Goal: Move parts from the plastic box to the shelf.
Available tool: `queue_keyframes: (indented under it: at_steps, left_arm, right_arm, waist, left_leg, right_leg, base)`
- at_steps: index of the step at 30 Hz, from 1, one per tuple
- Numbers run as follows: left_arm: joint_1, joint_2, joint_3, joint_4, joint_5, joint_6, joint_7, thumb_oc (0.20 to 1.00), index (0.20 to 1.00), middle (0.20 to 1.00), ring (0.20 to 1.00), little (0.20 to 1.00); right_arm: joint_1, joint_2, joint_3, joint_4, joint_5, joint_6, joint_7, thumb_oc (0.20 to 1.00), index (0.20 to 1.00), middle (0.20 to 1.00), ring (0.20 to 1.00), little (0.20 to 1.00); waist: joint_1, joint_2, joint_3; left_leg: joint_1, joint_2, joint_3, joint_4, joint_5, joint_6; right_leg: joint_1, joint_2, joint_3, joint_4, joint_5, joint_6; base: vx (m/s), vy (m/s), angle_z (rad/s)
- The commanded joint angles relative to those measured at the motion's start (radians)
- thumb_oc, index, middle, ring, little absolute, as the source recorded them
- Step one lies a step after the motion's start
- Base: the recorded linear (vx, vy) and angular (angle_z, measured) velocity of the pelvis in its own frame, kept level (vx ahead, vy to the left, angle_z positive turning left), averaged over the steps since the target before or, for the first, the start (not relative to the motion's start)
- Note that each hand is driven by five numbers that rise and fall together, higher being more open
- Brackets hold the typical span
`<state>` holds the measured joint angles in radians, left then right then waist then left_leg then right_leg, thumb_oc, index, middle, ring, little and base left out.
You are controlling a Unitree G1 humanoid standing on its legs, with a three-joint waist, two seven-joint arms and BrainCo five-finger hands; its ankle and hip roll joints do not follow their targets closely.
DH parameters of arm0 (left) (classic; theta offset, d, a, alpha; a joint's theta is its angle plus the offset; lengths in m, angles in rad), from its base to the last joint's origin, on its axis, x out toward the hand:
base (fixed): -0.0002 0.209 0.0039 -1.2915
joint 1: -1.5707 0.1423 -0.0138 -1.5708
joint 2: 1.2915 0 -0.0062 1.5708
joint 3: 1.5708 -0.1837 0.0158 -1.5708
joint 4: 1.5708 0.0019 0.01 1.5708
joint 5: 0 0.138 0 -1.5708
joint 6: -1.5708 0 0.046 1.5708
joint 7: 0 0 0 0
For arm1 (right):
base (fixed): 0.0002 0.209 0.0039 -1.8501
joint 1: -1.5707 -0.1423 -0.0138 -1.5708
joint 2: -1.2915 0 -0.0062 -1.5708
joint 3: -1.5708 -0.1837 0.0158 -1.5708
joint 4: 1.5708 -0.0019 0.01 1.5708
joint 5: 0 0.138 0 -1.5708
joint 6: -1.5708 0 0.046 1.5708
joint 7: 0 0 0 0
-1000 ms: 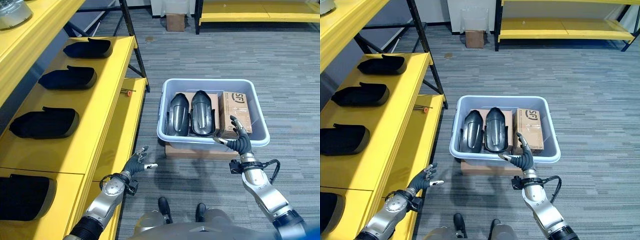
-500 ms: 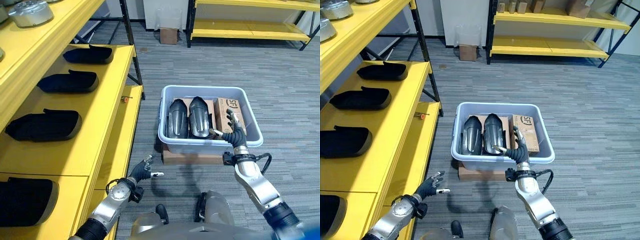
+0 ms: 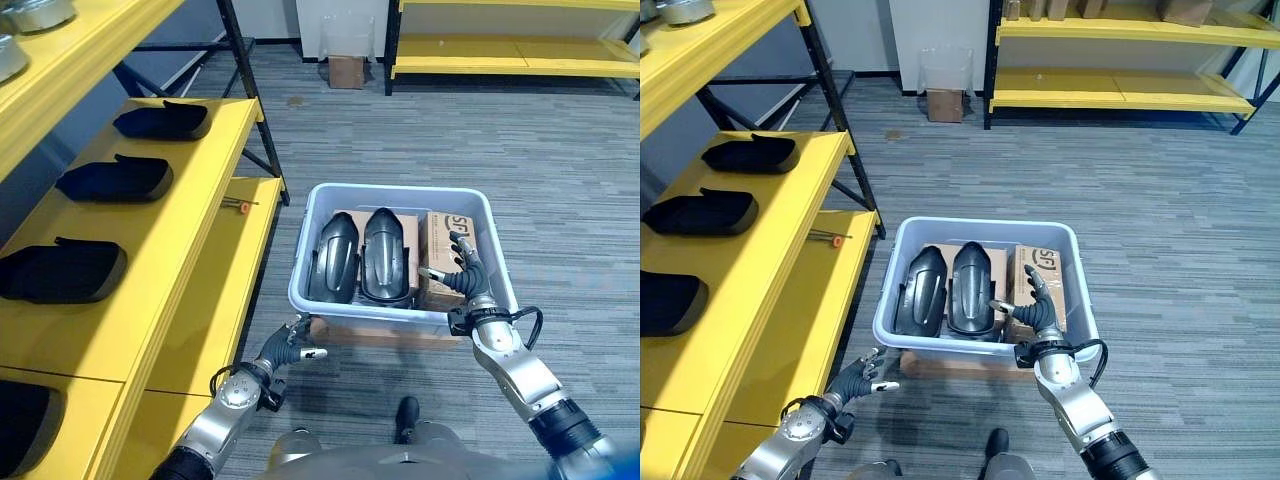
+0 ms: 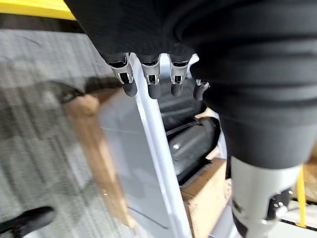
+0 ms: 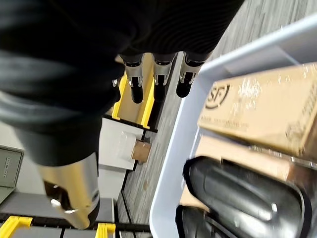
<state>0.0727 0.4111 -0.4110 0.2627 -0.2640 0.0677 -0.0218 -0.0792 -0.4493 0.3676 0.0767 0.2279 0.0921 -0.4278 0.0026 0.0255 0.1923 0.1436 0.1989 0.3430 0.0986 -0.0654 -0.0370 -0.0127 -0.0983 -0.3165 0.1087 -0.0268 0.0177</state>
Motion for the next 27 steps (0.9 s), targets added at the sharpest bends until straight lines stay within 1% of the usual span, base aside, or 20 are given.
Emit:
queue_keyframes:
  at_steps: [1,3,7,8,10,11,12,13,14,15,16,17,18,19,20,21,23,24,25,27]
  left_arm:
    - [-0.018,0.012,-0.021,-0.035,-0.005,-0.068,0.036,1.0,1.0,1.0,1.0,1.0]
    - [-0.024,0.008,-0.02,-0.036,-0.012,-0.077,0.063,1.0,1.0,1.0,1.0,1.0]
    - [-0.023,0.0,-0.007,-0.028,-0.038,-0.093,0.121,1.0,1.0,1.0,1.0,1.0]
    - [-0.025,-0.001,-0.001,-0.022,-0.046,-0.071,0.106,1.0,1.0,1.0,1.0,1.0]
    - [-0.021,-0.004,0.001,-0.005,-0.003,-0.082,0.084,1.0,1.0,1.0,1.0,1.0]
    - [-0.021,-0.006,0.001,0.004,-0.039,-0.086,0.083,1.0,1.0,1.0,1.0,1.0]
    - [-0.021,-0.016,0.007,0.016,-0.072,-0.094,0.095,1.0,1.0,1.0,1.0,1.0]
    - [-0.021,-0.024,0.015,0.013,-0.058,-0.095,0.094,1.0,1.0,1.0,1.0,1.0]
    - [-0.021,-0.024,0.015,0.013,-0.058,-0.095,0.094,1.0,1.0,1.0,1.0,1.0]
    - [-0.018,-0.03,0.013,0.005,-0.066,-0.09,0.087,1.0,1.0,1.0,1.0,1.0]
    - [-0.02,-0.031,0.008,0.007,-0.068,-0.091,0.087,1.0,1.0,1.0,1.0,1.0]
    - [-0.022,-0.032,0.004,0.009,-0.069,-0.091,0.087,1.0,1.0,1.0,1.0,1.0]
    - [-0.029,-0.041,-0.009,0.028,-0.092,-0.102,0.083,1.0,1.0,1.0,1.0,1.0]
    - [-0.028,-0.045,-0.011,0.035,-0.106,-0.107,0.079,1.0,1.0,1.0,1.0,1.0]
    - [-0.019,-0.046,-0.013,0.038,-0.104,-0.107,0.075,1.0,1.0,1.0,1.0,1.0]
    - [-0.016,-0.044,-0.014,0.039,-0.095,-0.104,0.068,1.0,1.0,1.0,1.0,1.0]
    - [-0.013,-0.042,-0.018,0.031,-0.08,-0.087,0.052,1.0,1.0,1.0,1.0,1.0]
    - [-0.013,-0.041,-0.021,0.031,-0.073,-0.083,0.048,1.0,1.0,1.0,1.0,1.0]
    - [-0.009,-0.035,-0.025,0.033,-0.053,-0.087,0.039,1.0,1.0,1.0,1.0,1.0]
    - [-0.007,-0.029,-0.032,0.031,-0.045,-0.09,0.03,1.0,1.0,1.0,1.0,1.0]
  right_arm:
    - [-0.064,-0.001,0.002,-0.022,-0.033,-0.01,-0.012,1.0,1.0,1.0,1.0,1.0]
    - [-0.067,0.001,0.002,-0.004,-0.017,0.017,-0.009,1.0,1.0,1.0,1.0,1.0]
    - [-0.067,0.004,0.0,0.034,-0.019,0.006,-0.005,1.0,1.0,1.0,1.0,1.0]
    - [-0.058,0.005,-0.005,0.031,-0.026,0.014,-0.001,1.0,1.0,1.0,1.0,1.0]
    - [-0.05,-0.003,-0.018,0.035,-0.033,0.018,0.027,1.0,1.0,1.0,1.0,1.0]
    - [-0.046,-0.006,-0.015,0.036,-0.041,0.011,0.032,1.0,1.0,1.0,1.0,1.0]
    - [-0.042,-0.008,-0.01,0.03,-0.05,0.012,0.03,1.0,1.0,1.0,1.0,1.0]
    - [-0.046,-0.005,-0.003,0.032,-0.053,0.017,0.029,1.0,1.0,1.0,1.0,1.0]
    - [-0.046,-0.005,-0.003,0.032,-0.053,0.017,0.029,1.0,1.0,1.0,1.0,1.0]
    - [-0.05,-0.007,0.0,0.03,-0.063,0.017,0.032,1.0,1.0,1.0,1.0,1.0]
    - [-0.05,-0.01,0.002,0.026,-0.066,0.019,0.034,1.0,1.0,1.0,1.0,1.0]
    - [-0.05,-0.012,0.003,0.025,-0.067,0.02,0.035,1.0,1.0,1.0,1.0,1.0]
    - [-0.059,-0.02,0.008,0.034,-0.062,0.021,0.038,1.0,1.0,1.0,1.0,1.0]
    - [-0.064,-0.026,0.011,0.04,-0.058,0.016,0.04,1.0,1.0,1.0,1.0,1.0]
    - [-0.066,-0.025,0.01,0.047,-0.066,0.014,0.037,1.0,1.0,1.0,1.0,1.0]
    - [-0.061,-0.023,0.007,0.048,-0.077,0.015,0.027,1.0,1.0,1.0,1.0,1.0]
    - [-0.051,-0.018,-0.004,0.047,-0.101,0.025,-0.014,1.0,1.0,1.0,1.0,1.0]
    - [-0.051,-0.015,-0.01,0.051,-0.1,0.021,-0.031,1.0,1.0,1.0,1.0,1.0]
    - [-0.05,-0.01,-0.025,0.051,-0.105,0.012,-0.046,1.0,1.0,1.0,1.0,1.0]
    - [-0.05,-0.005,-0.035,0.046,-0.116,0.003,-0.06,1.0,1.0,1.0,1.0,1.0]
  waist:
    - [-0.002,-0.038,0.029]
    - [-0.005,-0.034,0.034]
    - [-0.01,-0.028,0.04]
    - [-0.015,-0.024,0.041]
    - [-0.025,-0.024,0.044]
    - [-0.029,-0.023,0.047]
    - [-0.031,-0.018,0.052]
    - [-0.031,-0.011,0.054]
    - [-0.031,-0.011,0.054]
    - [-0.036,-0.007,0.048]
    - [-0.039,-0.006,0.046]
    - [-0.041,-0.005,0.045]
    - [-0.042,-0.004,0.046]
    - [-0.041,-0.001,0.046]
    - [-0.037,0.015,0.048]
    - [-0.039,0.013,0.049]
    - [-0.042,0.02,0.055]
    - [-0.043,0.022,0.057]
    - [-0.042,0.028,0.062]
    - [-0.04,0.026,0.07]
  left_leg:
    - [-0.065,-0.012,0.01,0.073,-0.002,-0.004]
    - [-0.079,0.003,0.008,0.097,0.017,-0.014]
    - [-0.088,0.016,0.011,0.129,0.026,-0.018]
    - [-0.097,0.031,0.02,0.157,0.049,-0.03]
    - [-0.115,0.054,0.041,0.226,0.072,-0.043]
    - [-0.133,0.069,0.046,0.262,0.102,-0.056]
    - [-0.148,0.077,0.033,0.264,0.134,-0.066]
    - [-0.15,0.09,0.013,0.222,0.186,-0.082]
    - [-0.15,0.09,0.013,0.222,0.186,-0.082]
    - [-0.142,0.129,0.017,0.117,0.265,-0.108]
    - [-0.143,0.155,0.021,0.064,0.31,-0.123]
    - [-0.147,0.168,0.02,0.042,0.331,-0.129]
    - [-0.167,0.194,-0.009,0.008,0.362,-0.135]
    - [-0.164,0.186,-0.018,0.002,0.339,-0.128]
    - [-0.156,0.177,-0.021,-0.003,0.304,-0.105]
    - [-0.141,0.165,-0.023,-0.001,0.277,-0.113]
    - [-0.119,0.144,-0.004,0.0,0.238,-0.112]
    - [-0.113,0.127,0.0,-0.001,0.213,-0.105]
    - [-0.113,0.101,0.005,-0.006,0.18,-0.079]
    - [-0.107,0.069,-0.004,-0.011,0.139,-0.059]
  right_leg:
    - [0.008,-0.055,0.016,0.118,-0.073,0.027]
    - [0.004,-0.048,0.021,0.129,-0.085,0.017]
    - [-0.009,-0.044,0.022,0.169,-0.114,-0.001]
    - [-0.01,-0.042,0.016,0.177,-0.125,-0.01]
    - [-0.008,-0.039,0.014,0.181,-0.137,-0.026]
    - [-0.002,-0.033,0.013,0.174,-0.139,-0.033]
    - [0.004,-0.026,0.021,0.167,-0.137,-0.034]
    - [0.008,-0.02,0.031,0.163,-0.137,-0.033]
    - [0.008,-0.02,0.031,0.163,-0.137,-0.033]
    - [0.011,-0.028,0.023,0.163,-0.144,-0.032]
    - [0.015,-0.039,0.017,0.165,-0.149,-0.031]
    - [0.016,-0.046,0.015,0.168,-0.152,-0.031]
    - [0.013,-0.077,0.022,0.199,-0.17,-0.031]
    - [0.005,-0.087,0.027,0.22,-0.177,-0.027]
    - [-0.021,-0.096,0.026,0.26,-0.17,-0.027]
    - [-0.018,-0.108,0.029,0.273,-0.185,-0.018]
    - [-0.017,-0.118,0.023,0.282,-0.185,-0.01]
    - [-0.017,-0.119,0.027,0.278,-0.178,-0.004]
    - [-0.028,-0.118,0.038,0.26,-0.141,0.006]
    - [-0.033,-0.122,0.058,0.245,-0.119,0.022]
  base:
    - [0.12,-0.213,-0.05]
    - [0.09,-0.18,-0.13]
    - [0.06,-0.138,-0.08]
    - [0.06,-0.194,-0.11]
    - [0.05,-0.175,-0.01]
    - [0.07,-0.093,0.03]
    - [0.1,0.001,0.12]
    - [0.08,0.045,0.03]
    - [0.08,0.195,-0.04]
    - [0.06,0.257,-0.18]
    - [0.07,0.318,-0.07]
    - [0.07,0.406,0.11]
    - [0.07,0.389,0.14]
    - [0.05,0.499,-0.23]
    - [0.07,0.329,-0.59]
    - [0.07,0.307,-0.75]
    - [0.08,0.2,-0.27]
    - [0.03,0.222,0.25]
    - [0.02,0.197,0.33]
    - [0.02,0.169,0.39]
